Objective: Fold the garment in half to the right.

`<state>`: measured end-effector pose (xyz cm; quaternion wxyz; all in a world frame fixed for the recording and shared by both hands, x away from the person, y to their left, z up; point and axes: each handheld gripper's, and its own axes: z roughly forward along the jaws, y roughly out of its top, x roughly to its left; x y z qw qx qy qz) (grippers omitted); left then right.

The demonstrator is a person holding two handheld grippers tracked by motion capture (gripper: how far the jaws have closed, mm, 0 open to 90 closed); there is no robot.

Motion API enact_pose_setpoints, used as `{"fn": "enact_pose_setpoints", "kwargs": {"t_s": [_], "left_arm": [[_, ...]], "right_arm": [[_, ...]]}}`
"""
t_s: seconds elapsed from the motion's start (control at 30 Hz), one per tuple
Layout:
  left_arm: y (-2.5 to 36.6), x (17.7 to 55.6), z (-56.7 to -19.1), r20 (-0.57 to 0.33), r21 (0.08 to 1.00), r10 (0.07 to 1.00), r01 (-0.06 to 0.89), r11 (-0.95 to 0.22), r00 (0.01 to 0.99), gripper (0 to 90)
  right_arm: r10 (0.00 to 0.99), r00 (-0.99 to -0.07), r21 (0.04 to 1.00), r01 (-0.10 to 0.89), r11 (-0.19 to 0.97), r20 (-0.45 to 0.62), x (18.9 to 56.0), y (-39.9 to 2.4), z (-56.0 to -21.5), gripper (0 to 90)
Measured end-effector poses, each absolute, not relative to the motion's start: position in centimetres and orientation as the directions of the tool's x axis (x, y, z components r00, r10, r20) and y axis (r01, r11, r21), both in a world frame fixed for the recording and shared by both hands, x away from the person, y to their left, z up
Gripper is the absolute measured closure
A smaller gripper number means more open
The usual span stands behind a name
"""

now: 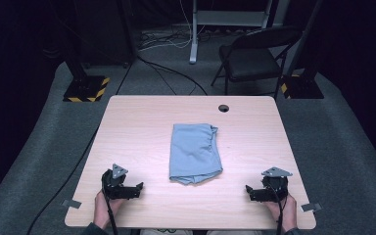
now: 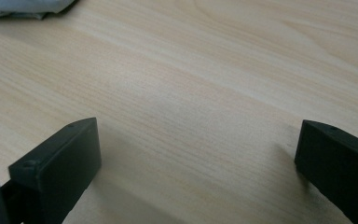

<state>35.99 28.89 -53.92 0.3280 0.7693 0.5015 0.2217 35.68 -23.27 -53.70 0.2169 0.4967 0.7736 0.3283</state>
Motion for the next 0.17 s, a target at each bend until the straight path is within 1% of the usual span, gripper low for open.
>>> {"fn": "enact_pose_setpoints", "kwargs": {"t_s": [0.17], "left_arm": [[28.96, 36.01, -53.94, 0.010, 0.728, 0.919, 0.627, -0.278, 0.395, 0.0]], "right_arm": [[0.906, -0.424, 0.733, 0.612, 0.295, -0.010, 35.71, -23.49, -53.82, 0.0]]}}
